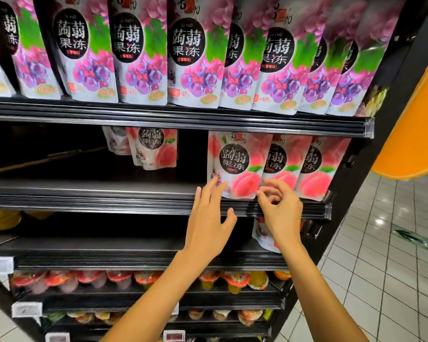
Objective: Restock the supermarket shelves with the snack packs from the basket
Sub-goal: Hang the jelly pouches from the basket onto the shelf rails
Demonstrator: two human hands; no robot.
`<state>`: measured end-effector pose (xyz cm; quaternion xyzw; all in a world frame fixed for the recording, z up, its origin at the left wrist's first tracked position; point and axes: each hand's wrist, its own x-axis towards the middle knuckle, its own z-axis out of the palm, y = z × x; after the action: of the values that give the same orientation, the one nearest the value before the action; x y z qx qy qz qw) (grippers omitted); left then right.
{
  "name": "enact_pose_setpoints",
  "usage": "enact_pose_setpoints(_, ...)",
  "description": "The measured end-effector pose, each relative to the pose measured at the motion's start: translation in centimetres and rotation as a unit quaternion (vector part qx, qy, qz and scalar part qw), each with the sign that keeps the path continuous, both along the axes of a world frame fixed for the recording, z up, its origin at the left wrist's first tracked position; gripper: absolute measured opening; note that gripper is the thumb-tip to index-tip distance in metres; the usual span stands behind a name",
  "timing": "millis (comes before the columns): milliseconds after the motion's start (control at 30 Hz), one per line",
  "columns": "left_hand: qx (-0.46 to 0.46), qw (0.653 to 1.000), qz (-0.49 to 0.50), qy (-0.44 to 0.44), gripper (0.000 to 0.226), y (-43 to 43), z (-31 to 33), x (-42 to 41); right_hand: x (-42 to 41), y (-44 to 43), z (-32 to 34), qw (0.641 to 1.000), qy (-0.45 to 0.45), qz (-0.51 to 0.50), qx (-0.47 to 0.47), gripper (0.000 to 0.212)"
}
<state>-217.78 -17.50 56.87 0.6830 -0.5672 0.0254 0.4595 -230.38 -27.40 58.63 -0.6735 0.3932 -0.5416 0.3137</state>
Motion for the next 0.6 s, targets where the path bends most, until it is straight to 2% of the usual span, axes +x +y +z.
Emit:
enact_pose_setpoints(133,-0.102,0.986,-0.039,0.124,0.032,2.6,-0.9,0.6,0.0,1.7,-1.7,0.998,-0.058,-0.003,-0.021,0.019)
enact_pose_setpoints(200,-0.112,0.975,-0.038,0.187,0.024,4.4,-2.5,1.5,0.1,3.2,-3.4,0.997,-0.077,0.030,-0.015,0.014)
enact_pose_setpoints(300,-0.046,0.964,-0.022,0.262,0.025,7.5,-6.0,3.5,1.2,6.2,-7.4,0.994,-0.043,0.094,0.023,0.009)
enact_pose_setpoints(367,-0.006,0.960,-0.005,0.280,0.028,9.8,-8.6,4.9,2.2,8.3,-10.3,0.990,0.001,0.126,0.066,0.008)
enact_pose_setpoints(500,0.102,0.944,0.032,0.313,0.025,15.3,-15.6,8.0,4.6,13.5,-17.5,0.963,0.063,0.181,0.188,0.005)
enact_pose_setpoints(600,0.167,0.917,0.048,0.360,0.019,19.5,-20.6,10.7,6.6,17.5,-22.4,0.942,0.103,0.185,0.259,0.013)
